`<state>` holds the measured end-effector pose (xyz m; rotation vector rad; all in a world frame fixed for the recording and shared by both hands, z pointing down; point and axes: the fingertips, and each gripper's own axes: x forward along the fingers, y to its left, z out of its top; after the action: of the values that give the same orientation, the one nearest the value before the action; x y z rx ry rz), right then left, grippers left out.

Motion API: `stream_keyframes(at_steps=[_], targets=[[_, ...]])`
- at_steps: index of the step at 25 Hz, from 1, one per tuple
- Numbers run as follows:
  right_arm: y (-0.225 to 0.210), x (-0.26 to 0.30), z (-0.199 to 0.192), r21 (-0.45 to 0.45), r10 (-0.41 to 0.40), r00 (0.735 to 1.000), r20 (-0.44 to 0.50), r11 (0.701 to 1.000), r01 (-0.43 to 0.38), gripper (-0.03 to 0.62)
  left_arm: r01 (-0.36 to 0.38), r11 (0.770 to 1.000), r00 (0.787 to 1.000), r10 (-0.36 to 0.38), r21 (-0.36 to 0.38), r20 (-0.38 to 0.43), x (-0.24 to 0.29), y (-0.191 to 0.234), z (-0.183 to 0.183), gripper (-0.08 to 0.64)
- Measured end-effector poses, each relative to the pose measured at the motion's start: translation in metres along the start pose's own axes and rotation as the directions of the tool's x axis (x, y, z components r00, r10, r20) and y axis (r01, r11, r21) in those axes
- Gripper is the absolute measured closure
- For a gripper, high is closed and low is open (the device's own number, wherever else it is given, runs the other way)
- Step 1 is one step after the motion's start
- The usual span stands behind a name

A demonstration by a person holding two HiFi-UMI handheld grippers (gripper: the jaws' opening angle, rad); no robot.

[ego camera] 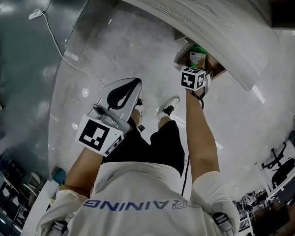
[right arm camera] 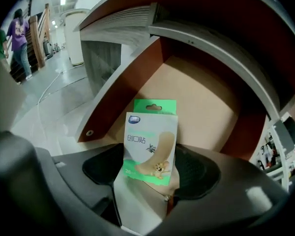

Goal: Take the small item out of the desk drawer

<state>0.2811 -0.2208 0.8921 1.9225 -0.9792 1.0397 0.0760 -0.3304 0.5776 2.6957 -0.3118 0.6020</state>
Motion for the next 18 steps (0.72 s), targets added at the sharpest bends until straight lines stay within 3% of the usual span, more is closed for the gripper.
stream_keyframes(at_steps=[6,12,18], targets=[[0.004,-0.03,0.004,-0.035,-0.004,0.998,0.06,0.999,0.006,0.261,0.021,1.0,1.0,-0.021,-0.002,-0.001,-0.004,-0.006,0.007,0.561],[0.007,-0.086,0.002,0.007,0.025,0.992,0.127,1.0,-0.026,0.261,0.072,0.997,0.996,-0.072,0.011,0.048,-0.01,-0.028,0.035,0.562],[0.0,-0.163,0.018,0.047,0.059,0.961,0.269,0.996,-0.074,0.26,0.098,0.994,0.987,-0.104,0.056,0.121,-0.024,-0.049,0.072,0.561]])
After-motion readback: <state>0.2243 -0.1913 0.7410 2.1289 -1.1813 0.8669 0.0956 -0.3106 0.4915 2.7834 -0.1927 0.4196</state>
